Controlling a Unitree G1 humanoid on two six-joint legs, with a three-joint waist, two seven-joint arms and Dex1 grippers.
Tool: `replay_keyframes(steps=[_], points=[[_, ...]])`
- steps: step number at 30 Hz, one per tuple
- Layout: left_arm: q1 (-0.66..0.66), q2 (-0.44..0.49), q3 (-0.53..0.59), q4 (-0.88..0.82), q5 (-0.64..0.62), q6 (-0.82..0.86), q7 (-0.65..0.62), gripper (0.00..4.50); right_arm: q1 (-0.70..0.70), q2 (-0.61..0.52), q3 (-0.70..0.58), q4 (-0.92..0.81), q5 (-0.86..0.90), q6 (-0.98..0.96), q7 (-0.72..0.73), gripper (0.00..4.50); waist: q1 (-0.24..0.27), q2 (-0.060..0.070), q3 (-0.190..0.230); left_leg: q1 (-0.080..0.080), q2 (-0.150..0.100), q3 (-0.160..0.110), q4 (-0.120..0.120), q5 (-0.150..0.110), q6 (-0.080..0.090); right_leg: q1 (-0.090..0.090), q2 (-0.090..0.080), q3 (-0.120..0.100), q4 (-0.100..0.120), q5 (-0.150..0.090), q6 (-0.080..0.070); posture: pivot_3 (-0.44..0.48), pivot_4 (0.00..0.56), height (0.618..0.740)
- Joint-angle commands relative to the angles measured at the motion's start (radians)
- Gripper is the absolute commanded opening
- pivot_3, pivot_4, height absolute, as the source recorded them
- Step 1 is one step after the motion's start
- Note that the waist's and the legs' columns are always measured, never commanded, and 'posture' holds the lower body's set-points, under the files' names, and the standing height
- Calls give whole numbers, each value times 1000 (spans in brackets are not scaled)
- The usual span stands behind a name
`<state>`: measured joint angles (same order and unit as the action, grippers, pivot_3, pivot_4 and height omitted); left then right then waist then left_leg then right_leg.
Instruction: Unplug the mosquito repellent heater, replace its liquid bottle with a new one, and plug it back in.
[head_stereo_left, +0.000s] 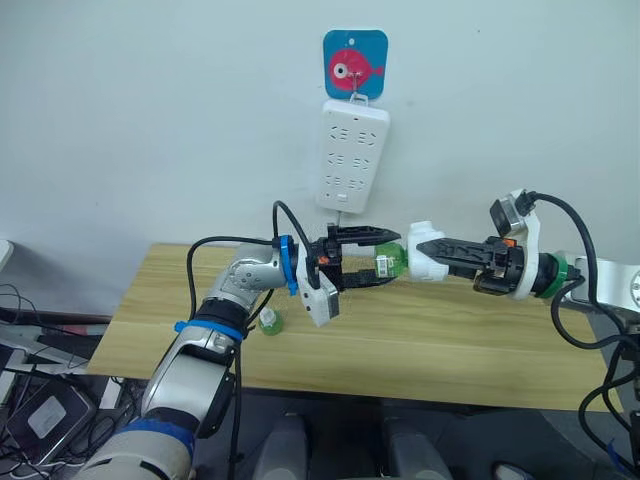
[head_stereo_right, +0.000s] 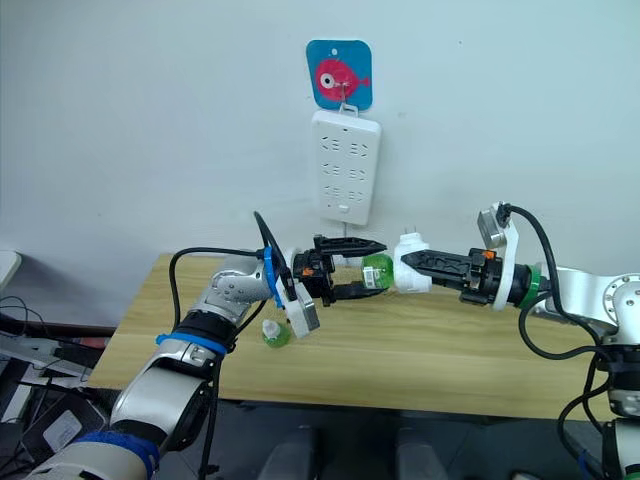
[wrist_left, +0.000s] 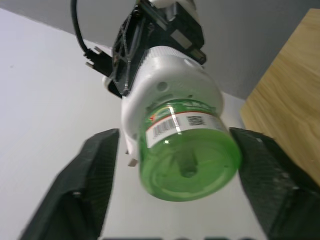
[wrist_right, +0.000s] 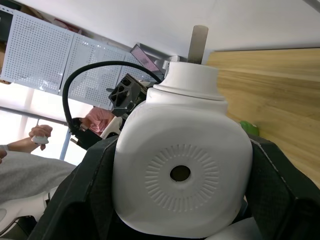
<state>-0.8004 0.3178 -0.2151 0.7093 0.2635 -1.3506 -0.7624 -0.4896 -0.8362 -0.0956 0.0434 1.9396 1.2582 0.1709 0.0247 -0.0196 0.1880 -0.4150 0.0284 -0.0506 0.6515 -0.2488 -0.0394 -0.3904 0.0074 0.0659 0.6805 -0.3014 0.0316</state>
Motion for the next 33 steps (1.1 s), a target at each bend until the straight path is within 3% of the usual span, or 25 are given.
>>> replay_keyframes(steps=[1, 4, 7, 9, 12, 13, 15, 18, 22, 29, 33], points=[[-22, 17, -31, 0, -6, -20, 58, 2335, -13, -3, -17, -29, 33, 0, 6, 3109, 0, 0, 0, 0, 0, 0, 0, 0, 0, 0, 0, 0, 0, 0, 0, 68, 169, 740], [-14, 32, -86, -11, -78, 16, 56, 2251, -13, -5, -16, -31, 33, 1, 7, 3109, 0, 0, 0, 0, 0, -1, 0, 0, 0, 0, 0, -1, 0, 0, 0, 68, 172, 740], [64, 49, -205, -168, -419, 338, -177, 2251, -16, -24, -11, -40, 22, 11, 20, 3109, -1, 0, 0, 0, 1, 0, 0, 0, 0, 0, 0, 0, 0, 0, 0, 68, 175, 740], [116, 71, -218, -358, -642, 780, -279, 2251, -21, -39, -13, -49, -33, 31, 59, 3109, -3, 0, 0, 0, 1, -1, 0, 0, 0, 0, -1, 0, 0, 0, 0, 66, 180, 740], [128, 119, -193, -568, -911, 1384, -265, 2251, -33, -56, -14, -61, -141, 56, 140, 3109, -9, 1, 1, -1, 2, -4, 1, 0, 0, 0, 0, -2, 1, 0, 0, 70, 180, 740], [106, 140, -167, -599, -1076, 1659, -229, 2251, -40, -60, -13, -60, -171, 62, 168, 3109, -11, 1, 1, -1, 2, -5, 3, 0, 0, 0, 1, -4, 1, 0, 0, 71, 181, 740], [51, 160, -101, -581, -1340, 2098, -163, 2251, -51, -68, -7, -74, -236, 73, 232, 3109, -16, 2, 1, -1, 2, -8, 4, 0, 0, 1, 2, -5, 2, 0, 0, 70, 183, 740], [-33, 129, 17, -393, -1545, 2468, -91, 2251, -71, -62, -3, -67, -283, 80, 284, 3109, -27, 2, 2, -2, 1, -12, 7, 0, 1, 2, 3, -10, 1, -1, 1, 68, 184, 740], [-85, 79, 117, -286, -1611, 2672, -50, 2251, -86, -44, -7, -45, -301, 81, 301, 3109, -31, 2, 2, -3, -1, -11, 8, -1, 1, 2, 5, -10, 1, -1, 1, 67, 184, 740], [-80, 14, 221, -335, -1567, 2720, -11, 4471, -83, -24, -33, -22, -255, 92, 264, 3109, -29, 3, 3, -3, 0, -11, 8, -1, 1, 1, 6, -9, 2, -1, -1, 62, 182, 740], [-96, 30, 264, -334, -1497, 2686, -26, 4490, -77, -24, -48, -15, -243, 100, 256, 3109, -29, 3, 3, -2, -1, -7, 9, -1, 1, 1, 5, -6, 2, -1, 0, 60, 183, 740]])
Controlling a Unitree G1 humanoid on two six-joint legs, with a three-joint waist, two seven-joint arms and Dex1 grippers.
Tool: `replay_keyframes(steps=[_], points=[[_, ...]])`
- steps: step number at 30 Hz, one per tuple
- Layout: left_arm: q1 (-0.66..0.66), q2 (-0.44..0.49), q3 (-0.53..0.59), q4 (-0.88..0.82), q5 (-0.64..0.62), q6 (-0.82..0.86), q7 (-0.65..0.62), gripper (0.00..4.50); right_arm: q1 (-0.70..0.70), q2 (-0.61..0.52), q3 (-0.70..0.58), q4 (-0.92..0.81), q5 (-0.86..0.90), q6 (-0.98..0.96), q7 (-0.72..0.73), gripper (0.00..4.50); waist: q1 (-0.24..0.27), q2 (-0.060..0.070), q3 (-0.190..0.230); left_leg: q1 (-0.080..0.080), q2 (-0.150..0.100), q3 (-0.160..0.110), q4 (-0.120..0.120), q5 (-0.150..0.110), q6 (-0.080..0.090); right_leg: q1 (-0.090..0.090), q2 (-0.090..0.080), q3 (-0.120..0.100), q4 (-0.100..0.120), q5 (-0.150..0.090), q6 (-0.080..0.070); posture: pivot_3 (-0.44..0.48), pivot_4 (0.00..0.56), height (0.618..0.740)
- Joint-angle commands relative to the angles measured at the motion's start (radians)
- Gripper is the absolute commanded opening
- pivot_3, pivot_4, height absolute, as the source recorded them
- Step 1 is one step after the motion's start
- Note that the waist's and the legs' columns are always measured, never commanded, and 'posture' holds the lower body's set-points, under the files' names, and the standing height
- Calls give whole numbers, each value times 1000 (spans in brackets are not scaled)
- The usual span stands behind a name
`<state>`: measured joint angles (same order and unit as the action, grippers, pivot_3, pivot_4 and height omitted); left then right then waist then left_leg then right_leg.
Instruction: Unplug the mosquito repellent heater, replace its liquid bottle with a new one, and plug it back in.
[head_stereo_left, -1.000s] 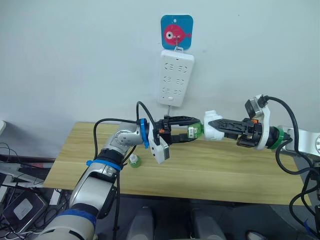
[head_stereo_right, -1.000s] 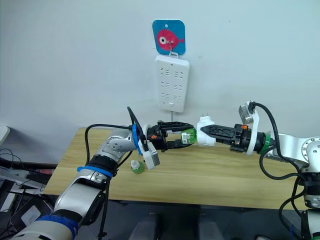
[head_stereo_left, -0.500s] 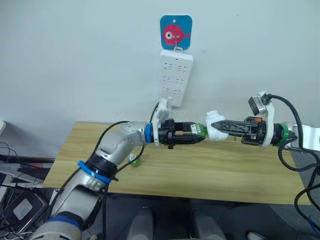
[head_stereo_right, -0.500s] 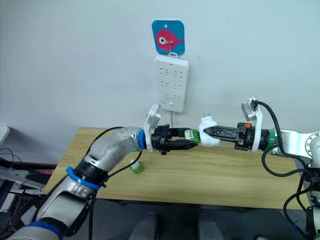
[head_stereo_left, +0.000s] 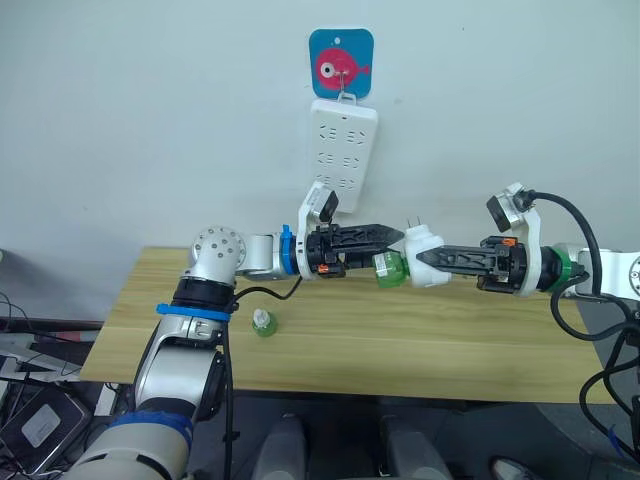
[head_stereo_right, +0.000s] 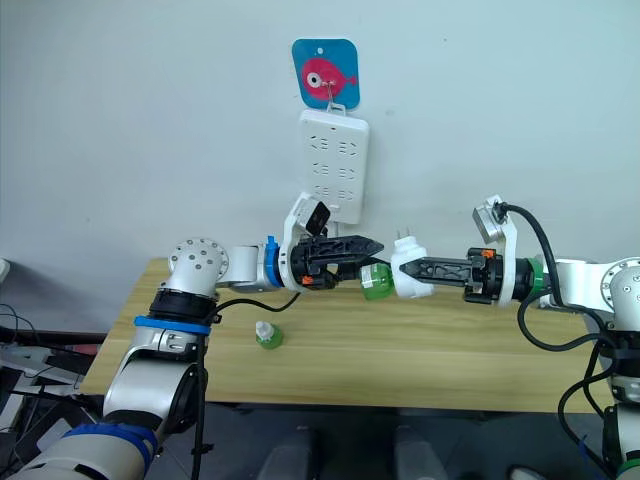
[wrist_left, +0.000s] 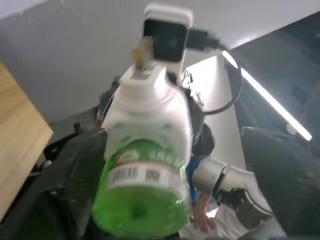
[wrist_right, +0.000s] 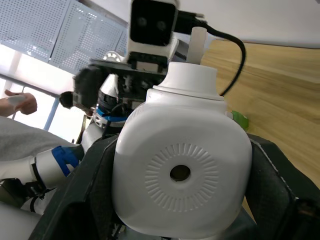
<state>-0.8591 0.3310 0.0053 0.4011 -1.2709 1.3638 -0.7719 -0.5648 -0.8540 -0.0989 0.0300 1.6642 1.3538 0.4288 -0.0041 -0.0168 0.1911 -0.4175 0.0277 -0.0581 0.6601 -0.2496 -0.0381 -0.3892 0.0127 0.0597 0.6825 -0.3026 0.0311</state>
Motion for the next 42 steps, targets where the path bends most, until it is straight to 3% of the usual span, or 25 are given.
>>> replay_keyframes(steps=[1, 9, 12, 14, 17, 20, 24, 27, 33, 42], points=[[-46, 27, 52, -24, 67, -56, -26, 4490, -1, -5, -48, 4, 39, 4, -6, 3109, 1, 0, 0, 0, 0, 0, 0, 0, 0, 0, 0, 0, 0, 0, 0, 57, 182, 740], [34, 202, -102, -366, 460, -577, -381, 4490, 6, 3, -92, 63, 66, 4, -42, 3109, 3, 1, 0, 1, 1, 4, -1, 0, -1, -1, -1, 3, -1, 0, 0, 64, 182, 740], [139, 220, -172, -439, 725, -1077, -517, 4490, -2, 3, -98, 104, 107, 7, -65, 3109, 8, 1, 1, 1, 1, 5, -1, 0, -1, 0, -3, 4, -2, 0, 0, 73, 184, 740], [190, 197, -180, -375, 860, -1430, -574, 4490, -7, 2, -101, 125, 105, 10, -67, 3109, 9, 1, 1, 1, 0, 7, -1, 0, -1, 0, -4, 6, -2, 0, 0, 75, 187, 740], [199, 146, -162, -189, 998, -1897, -571, 4490, -10, 2, -106, 134, 112, 15, -71, 3109, 18, 1, 1, 1, 0, 7, 0, 0, 0, 0, -4, 6, -2, 1, 0, 74, 188, 740], [163, 98, -122, 12, 1175, -2371, -437, 4490, -4, 5, -104, 123, 145, 15, -87, 3109, 26, 1, 1, 0, 0, 8, 0, -1, 1, 0, -4, 7, -2, 1, 0, 71, 188, 740], [114, 46, -52, 198, 1394, -2744, -253, 4490, 6, 5, -96, 108, 179, 10, -109, 3109, 30, 1, 1, -1, 1, 8, 0, -2, 4, 0, -6, 7, -3, 1, 1, 69, 188, 740], [78, 14, -5, 296, 1547, -2867, -139, 4490, 11, 5, -89, 98, 203, 3, -127, 3109, 30, 1, 1, -1, 0, 8, 0, -3, 4, 0, -7, 7, -2, 1, 1, 69, 188, 740], [17, -54, 64, 332, 1810, -2904, 89, 4490, 4, 9, -68, 82, 247, -9, -159, 3109, 29, 1, 1, -1, 0, 8, 1, -3, 4, 0, -7, 6, -2, 2, 2, 70, 183, 740], [-9, -54, 15, 290, 2037, -2876, 398, 4490, 10, 4, -48, 63, 278, -32, -180, 3109, 28, 1, 1, -1, 1, 8, 1, -3, 4, 0, -7, 6, -1, 2, 2, 67, 177, 740]])
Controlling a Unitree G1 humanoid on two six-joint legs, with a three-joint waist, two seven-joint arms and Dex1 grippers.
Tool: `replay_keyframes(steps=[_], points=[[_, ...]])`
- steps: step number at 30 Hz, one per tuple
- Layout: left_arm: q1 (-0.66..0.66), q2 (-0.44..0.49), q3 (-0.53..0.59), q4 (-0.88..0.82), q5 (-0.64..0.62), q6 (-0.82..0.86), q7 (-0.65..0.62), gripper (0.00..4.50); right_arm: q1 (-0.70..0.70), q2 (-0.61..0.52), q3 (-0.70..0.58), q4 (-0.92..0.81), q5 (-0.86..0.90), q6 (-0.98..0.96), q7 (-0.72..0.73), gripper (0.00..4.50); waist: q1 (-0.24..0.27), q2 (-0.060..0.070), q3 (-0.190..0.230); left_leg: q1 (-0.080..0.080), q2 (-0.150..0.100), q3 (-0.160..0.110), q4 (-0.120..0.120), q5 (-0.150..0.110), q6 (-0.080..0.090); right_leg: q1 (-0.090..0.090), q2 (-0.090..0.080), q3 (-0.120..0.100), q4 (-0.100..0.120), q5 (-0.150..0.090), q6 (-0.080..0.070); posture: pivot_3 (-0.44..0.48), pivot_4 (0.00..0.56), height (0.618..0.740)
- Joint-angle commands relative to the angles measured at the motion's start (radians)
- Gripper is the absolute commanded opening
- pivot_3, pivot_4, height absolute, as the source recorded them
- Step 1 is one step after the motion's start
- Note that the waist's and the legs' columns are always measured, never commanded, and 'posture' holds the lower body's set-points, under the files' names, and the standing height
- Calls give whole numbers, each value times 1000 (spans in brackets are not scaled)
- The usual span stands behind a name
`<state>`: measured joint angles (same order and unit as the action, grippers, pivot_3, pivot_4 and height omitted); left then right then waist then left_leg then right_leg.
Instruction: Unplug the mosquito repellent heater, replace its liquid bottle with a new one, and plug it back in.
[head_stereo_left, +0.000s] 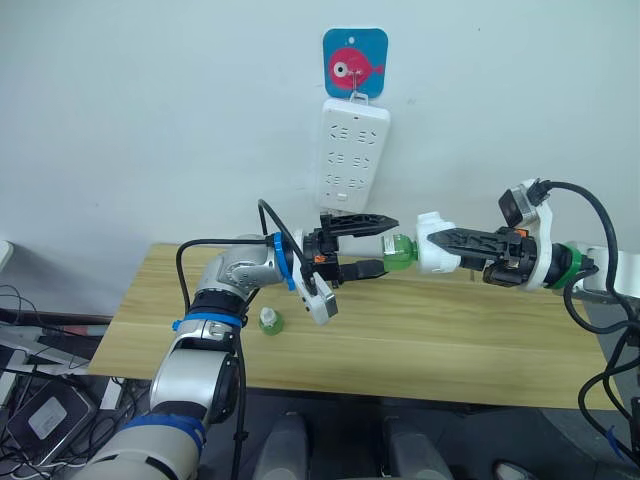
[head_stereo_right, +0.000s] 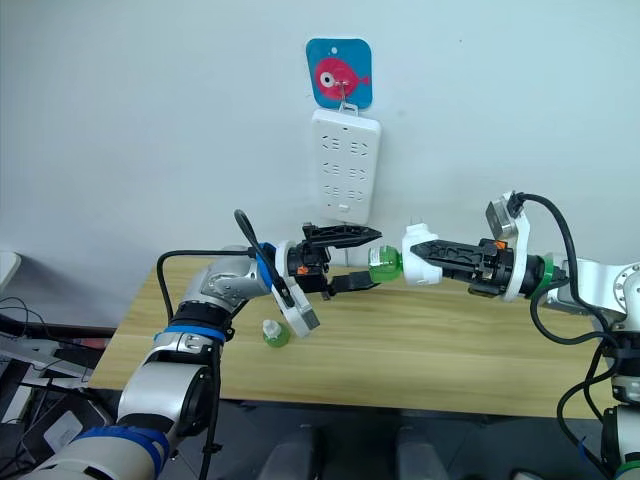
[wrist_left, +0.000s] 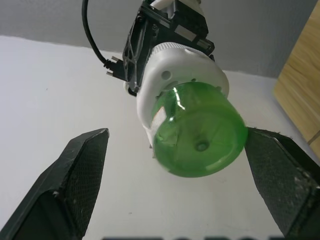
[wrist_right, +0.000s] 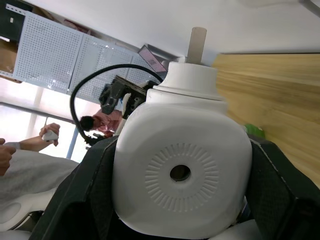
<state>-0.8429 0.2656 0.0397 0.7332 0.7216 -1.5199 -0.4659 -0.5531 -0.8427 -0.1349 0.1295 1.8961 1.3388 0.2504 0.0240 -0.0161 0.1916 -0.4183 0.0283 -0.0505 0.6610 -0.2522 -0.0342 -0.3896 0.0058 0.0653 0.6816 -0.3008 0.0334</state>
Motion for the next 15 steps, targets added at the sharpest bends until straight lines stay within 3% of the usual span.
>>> replay_keyframes(steps=[1, 2, 5, 9, 11, 15], points=[[-29, 15, -29, -45, 59, 6, 121, 4490, -2, -7, -11, -37, 48, -20, -5, 3109, 0, 0, 0, 0, 0, 0, 0, 0, 0, 0, 0, 0, 0, 0, 0, 59, 175, 740], [-31, 20, -39, -49, 72, 9, 146, 4490, -1, -6, -9, -39, 51, -23, -8, 3109, 0, 0, 0, 0, 0, 0, 0, 0, 0, 0, 0, 0, 0, 0, 0, 59, 175, 740], [-39, 35, -78, -55, 106, 17, 217, 3939, 4, -5, -9, -44, 55, -26, -10, 3109, 1, 0, 0, 0, 0, 0, 0, 0, 0, 0, 0, 0, 0, 0, 0, 60, 177, 740], [-49, 56, -127, -63, 141, 35, 302, 2670, 7, -8, -6, -45, 54, -28, -7, 3109, 0, 0, 0, 0, 0, 0, 0, 0, 0, 0, 0, 0, 0, 0, 0, 58, 178, 740], [-54, 67, -151, -61, 149, 42, 337, 2252, 6, -9, -5, -45, 55, -29, -6, 3109, 0, 0, 0, 0, 0, 0, 0, 0, 0, 0, 0, 0, 0, 0, 0, 58, 178, 740], [-72, 89, -221, -20, 97, 50, 362, 2256, 8, -12, -6, -47, 53, -26, -2, 3109, 0, 0, 0, 0, 0, 0, 0, 0, 0, 0, 0, 0, 0, 0, 0, 58, 178, 740]])
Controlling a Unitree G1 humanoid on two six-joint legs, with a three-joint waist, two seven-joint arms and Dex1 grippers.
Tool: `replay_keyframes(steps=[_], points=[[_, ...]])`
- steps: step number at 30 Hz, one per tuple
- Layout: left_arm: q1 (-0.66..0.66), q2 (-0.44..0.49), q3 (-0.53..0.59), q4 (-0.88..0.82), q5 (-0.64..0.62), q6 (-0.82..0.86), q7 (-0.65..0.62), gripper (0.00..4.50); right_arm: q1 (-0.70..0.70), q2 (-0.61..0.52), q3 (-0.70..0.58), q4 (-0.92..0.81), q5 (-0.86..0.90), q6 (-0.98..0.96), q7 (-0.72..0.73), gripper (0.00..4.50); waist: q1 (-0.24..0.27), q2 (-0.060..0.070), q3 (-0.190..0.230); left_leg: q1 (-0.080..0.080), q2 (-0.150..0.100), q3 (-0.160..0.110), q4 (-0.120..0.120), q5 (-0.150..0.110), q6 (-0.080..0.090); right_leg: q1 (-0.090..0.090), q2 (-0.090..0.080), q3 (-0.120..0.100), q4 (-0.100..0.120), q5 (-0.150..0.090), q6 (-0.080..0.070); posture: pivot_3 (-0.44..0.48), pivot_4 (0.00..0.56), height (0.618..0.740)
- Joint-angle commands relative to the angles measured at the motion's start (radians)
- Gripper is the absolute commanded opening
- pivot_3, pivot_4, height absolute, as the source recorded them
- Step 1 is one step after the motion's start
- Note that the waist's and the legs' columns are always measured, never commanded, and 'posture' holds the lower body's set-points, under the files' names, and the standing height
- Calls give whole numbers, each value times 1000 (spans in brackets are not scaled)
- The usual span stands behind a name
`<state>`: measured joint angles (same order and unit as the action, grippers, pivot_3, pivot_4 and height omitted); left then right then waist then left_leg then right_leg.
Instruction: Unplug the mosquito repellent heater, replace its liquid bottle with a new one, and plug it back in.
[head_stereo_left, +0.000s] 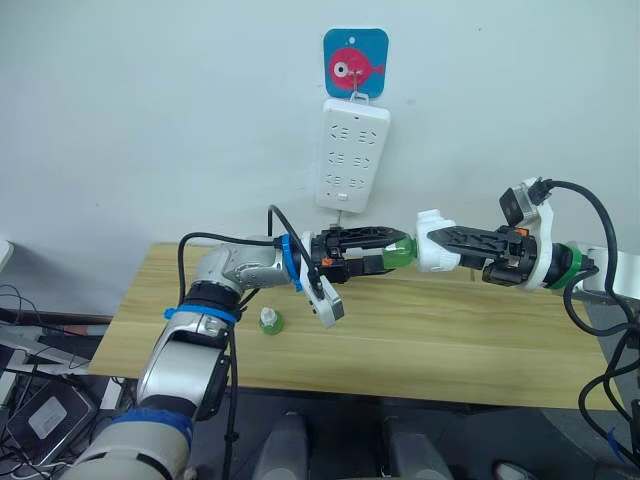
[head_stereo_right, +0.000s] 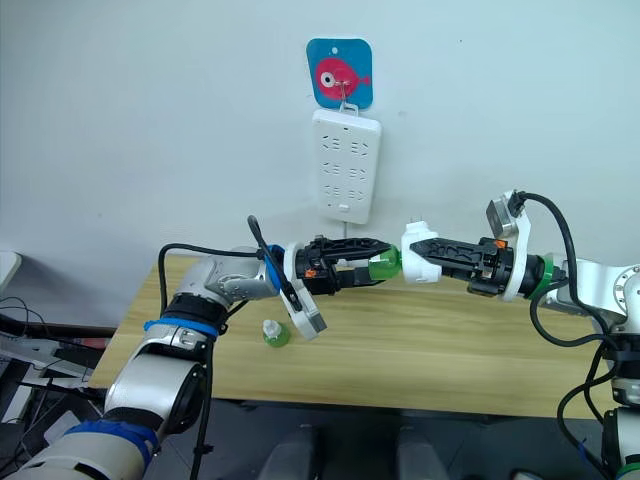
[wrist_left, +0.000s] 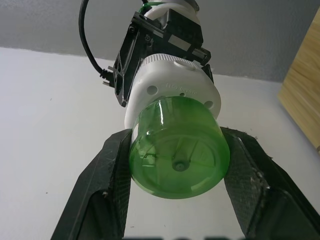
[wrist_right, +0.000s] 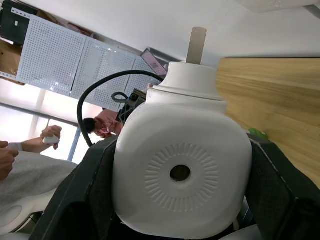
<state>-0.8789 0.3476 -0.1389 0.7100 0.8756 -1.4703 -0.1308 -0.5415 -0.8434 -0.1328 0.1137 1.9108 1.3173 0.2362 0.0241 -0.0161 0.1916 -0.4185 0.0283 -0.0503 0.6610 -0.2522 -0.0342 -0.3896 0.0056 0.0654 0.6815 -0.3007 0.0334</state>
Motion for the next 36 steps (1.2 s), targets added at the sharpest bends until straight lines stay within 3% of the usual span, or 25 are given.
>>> replay_keyframes(steps=[1, 3, 4, 6, 9, 11, 14, 16, 20, 36], points=[[-48, 18, -155, 65, -215, -1, -36, 2256, -1, -16, -9, -35, 29, 3, 22, 3109, 0, 0, 0, 0, 0, 0, 0, 0, 0, 0, 0, 0, 0, 0, 0, 58, 178, 740], [46, 45, -339, -91, -797, 339, -474, 2256, 3, -27, -11, -43, 10, 18, 44, 3109, -1, 1, 0, 0, 0, 0, 0, 0, 0, 0, 0, 0, 0, 0, 0, 58, 178, 740], [82, 58, -379, -177, -996, 488, -631, 2256, 4, -31, -12, -46, 3, 23, 52, 3109, -4, 2, 0, 0, 0, 0, 0, 0, 0, 0, -1, 0, 0, 0, 0, 58, 178, 740], [139, 106, -364, -418, -1333, 1003, -829, 2256, 7, -44, -11, -67, -27, 41, 86, 3109, -8, 2, 0, 0, 0, -2, -1, 0, 0, -1, -5, 0, 0, 0, 0, 54, 188, 740], [134, 204, -314, -622, -1817, 1828, -807, 2256, 8, -48, -9, -83, -41, 46, 108, 3109, -22, 4, 4, -1, 2, -9, 1, 0, -1, -1, -5, -1, 1, 0, 0, 57, 188, 740], [97, 226, -249, -603, -2081, 2207, -749, 2256, 6, -44, -3, -91, -54, 44, 117, 3109, -30, 5, 5, 1, 1, -15, 1, 1, 0, 2, -4, -4, 1, -1, 0, 59, 191, 740], [49, 198, -141, -437, -2363, 2593, -688, 2256, 6, -39, 6, -105, -69, 36, 119, 3109, -40, 5, 5, 1, 0, -16, 1, 1, 0, 2, 3, -8, 1, -1, 0, 60, 193, 740], [33, 176, -93, -349, -2418, 2731, -663, 2256, 6, -39, 8, -111, -68, 33, 120, 3109, -49, 5, 5, 1, -1, -16, 1, 1, 0, 2, 4, -9, 1, -2, 1, 60, 193, 740], [30, 148, -25, -304, -2411, 2860, -632, 2256, 7, -46, 14, -115, -56, 24, 116, 3109, -51, 5, 7, 0, -1, -14, 1, 1, 0, 1, 7, -9, 1, -2, 0, 54, 196, 740], [113, 124, 147, -392, -2282, 2961, -597, 2256, 2, -72, -20, -48, -53, -21, 73, 3109, -47, 5, 8, 1, 0, -6, 1, 1, 0, 0, 5, -4, 1, -2, -1, 61, 198, 740]])
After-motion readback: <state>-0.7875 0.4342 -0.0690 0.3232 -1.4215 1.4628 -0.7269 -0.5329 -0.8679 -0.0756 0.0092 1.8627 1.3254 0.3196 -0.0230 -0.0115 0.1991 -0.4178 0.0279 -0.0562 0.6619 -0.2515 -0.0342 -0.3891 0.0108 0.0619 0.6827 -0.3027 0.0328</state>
